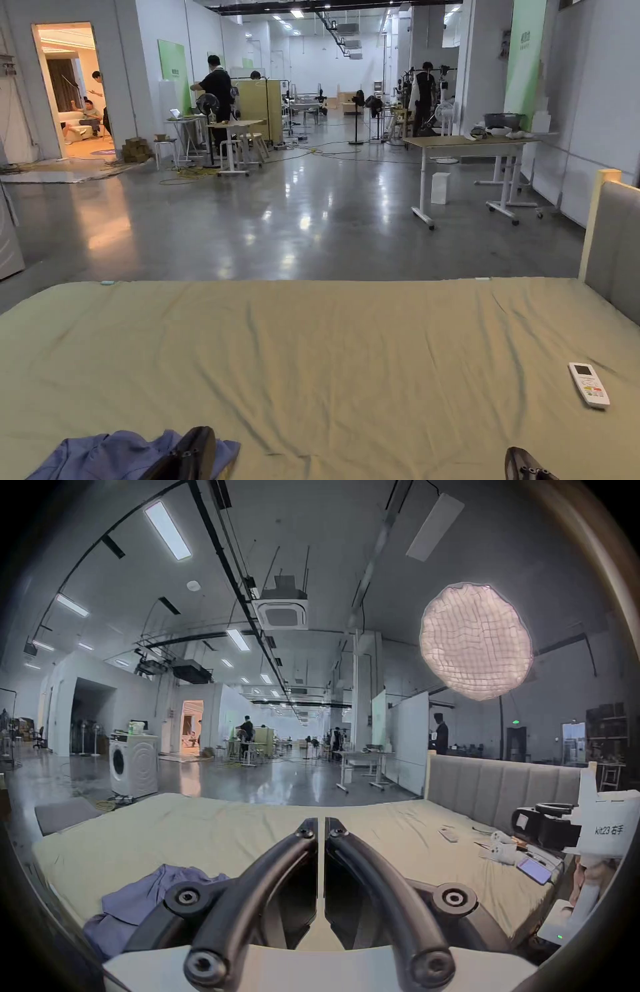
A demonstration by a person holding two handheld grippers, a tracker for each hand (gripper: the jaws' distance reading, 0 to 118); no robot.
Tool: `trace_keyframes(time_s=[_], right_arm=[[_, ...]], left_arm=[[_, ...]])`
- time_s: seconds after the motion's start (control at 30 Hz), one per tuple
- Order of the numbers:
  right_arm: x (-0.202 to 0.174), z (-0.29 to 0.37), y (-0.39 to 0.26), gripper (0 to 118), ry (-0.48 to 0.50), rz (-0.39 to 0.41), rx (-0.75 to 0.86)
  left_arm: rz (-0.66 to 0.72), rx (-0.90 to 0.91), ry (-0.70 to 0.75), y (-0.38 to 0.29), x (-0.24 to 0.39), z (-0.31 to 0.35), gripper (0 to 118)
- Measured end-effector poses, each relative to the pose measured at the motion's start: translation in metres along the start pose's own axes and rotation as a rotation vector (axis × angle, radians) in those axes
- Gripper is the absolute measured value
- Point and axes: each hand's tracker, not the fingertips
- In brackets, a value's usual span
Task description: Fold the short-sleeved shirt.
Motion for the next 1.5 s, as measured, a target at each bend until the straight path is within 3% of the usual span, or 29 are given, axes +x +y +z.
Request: trace_keyframes(time_s=[0.1,0.33,0.43,0.47,0.6,0.73,0.9,1.0,1.07,1.27,1.4,1.5], right_arm=[[-0.003,0.004,0.003,1,0.006,0.035,0.021],[0.011,0.004,-0.005,1,0.003,-0.051,-0.046],[0.017,0.005,-0.015,1,0.007,-0.087,-0.121],[0.017,0.007,-0.019,1,0.001,-0.060,-0.103],[0.021,0.008,-0.041,1,-0.014,-0.090,-0.190],[0.025,0.001,-0.058,1,-0.023,-0.134,-0.264],[0.023,-0.008,-0.069,1,-0.024,-0.117,-0.327],[0.027,-0.012,-0.077,1,-0.022,-0.123,-0.379],[0.030,-0.012,-0.084,1,-0.031,-0.152,-0.426],[0.038,-0.008,-0.108,1,-0.084,-0.125,-0.543],[0.044,-0.010,-0.123,1,-0.081,-0.133,-0.609],[0.044,-0.012,-0.128,1,-0.087,-0.126,-0.624]], left_arm=[[-0.039,-0.004,0.028,0.000,0.001,-0.001,3],[-0.004,-0.096,0.078,0.001,-0.031,-0.005,5],[0.021,-0.123,0.078,-0.004,-0.064,-0.001,28],[0.025,-0.145,0.090,-0.005,-0.074,-0.001,37],[-0.051,-0.281,0.213,-0.017,-0.116,-0.010,77],[-0.027,-0.429,0.219,-0.039,-0.148,-0.041,85],[0.058,-0.593,0.174,-0.091,-0.173,-0.106,85],[0.201,-0.709,0.092,-0.129,-0.185,-0.152,98],[0.280,-0.767,0.149,-0.159,-0.208,-0.181,104],[0.188,-0.886,0.331,-0.207,-0.244,-0.224,104],[0.231,-0.976,0.315,-0.231,-0.257,-0.235,103],[0.150,-0.962,0.299,-0.241,-0.250,-0.238,104]])
